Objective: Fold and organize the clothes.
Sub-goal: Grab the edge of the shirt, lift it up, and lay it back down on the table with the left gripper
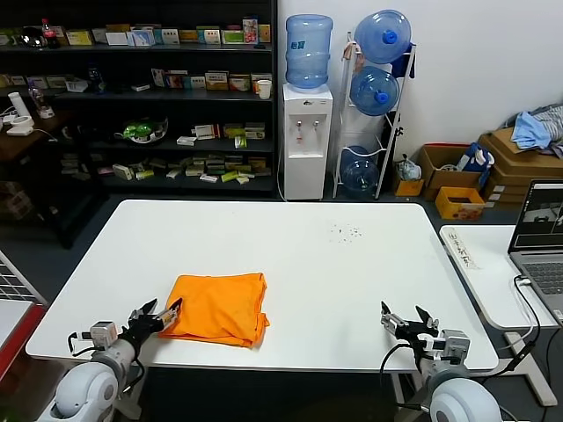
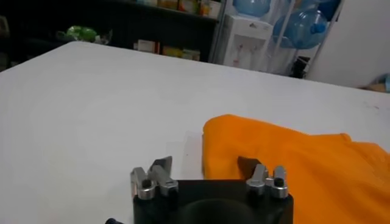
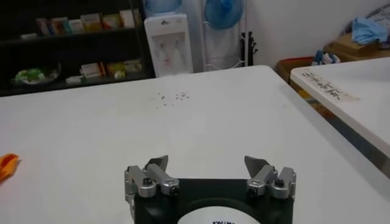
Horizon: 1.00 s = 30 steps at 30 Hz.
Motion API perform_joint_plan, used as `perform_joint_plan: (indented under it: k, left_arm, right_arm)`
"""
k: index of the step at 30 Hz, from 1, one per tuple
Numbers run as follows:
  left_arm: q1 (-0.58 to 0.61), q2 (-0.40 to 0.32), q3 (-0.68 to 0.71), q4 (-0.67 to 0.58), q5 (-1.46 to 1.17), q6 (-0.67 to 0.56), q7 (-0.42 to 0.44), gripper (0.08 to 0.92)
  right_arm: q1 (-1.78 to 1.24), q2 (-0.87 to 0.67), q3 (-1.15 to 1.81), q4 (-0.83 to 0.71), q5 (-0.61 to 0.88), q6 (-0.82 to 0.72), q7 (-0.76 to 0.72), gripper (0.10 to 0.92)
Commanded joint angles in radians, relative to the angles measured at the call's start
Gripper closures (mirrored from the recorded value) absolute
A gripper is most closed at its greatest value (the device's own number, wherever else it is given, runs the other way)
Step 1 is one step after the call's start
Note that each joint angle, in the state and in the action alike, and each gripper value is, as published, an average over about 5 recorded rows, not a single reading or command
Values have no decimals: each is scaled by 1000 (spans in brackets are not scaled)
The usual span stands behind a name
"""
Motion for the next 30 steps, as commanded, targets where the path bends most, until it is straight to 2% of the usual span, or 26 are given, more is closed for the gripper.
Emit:
perform_joint_plan:
  k: [1, 13, 19, 22, 26, 30]
  left_arm:
    - [-9, -5, 13, 11, 2, 2, 7, 328]
    - [-2, -21, 10, -24, 9, -4, 2, 674]
    - [27, -37, -5, -149, 58, -4, -22, 846]
    - [52, -41, -12, -271, 116, 22, -56, 892]
    - [60, -35, -23, -445, 142, 120, -141, 895]
    - [58, 23, -59, -567, 203, 213, -192, 895]
  right_arm:
    - [-3, -1, 2, 1, 1, 0, 0, 203]
    - [-7, 0, 5, 3, 0, 3, -2, 203]
    - [-7, 2, 3, -3, -1, 7, -2, 203]
    - [-3, 4, 0, -9, -2, 8, -2, 203]
    - [7, 9, -10, -20, -6, 11, -3, 203]
    - [17, 16, -21, -27, -10, 14, -5, 203]
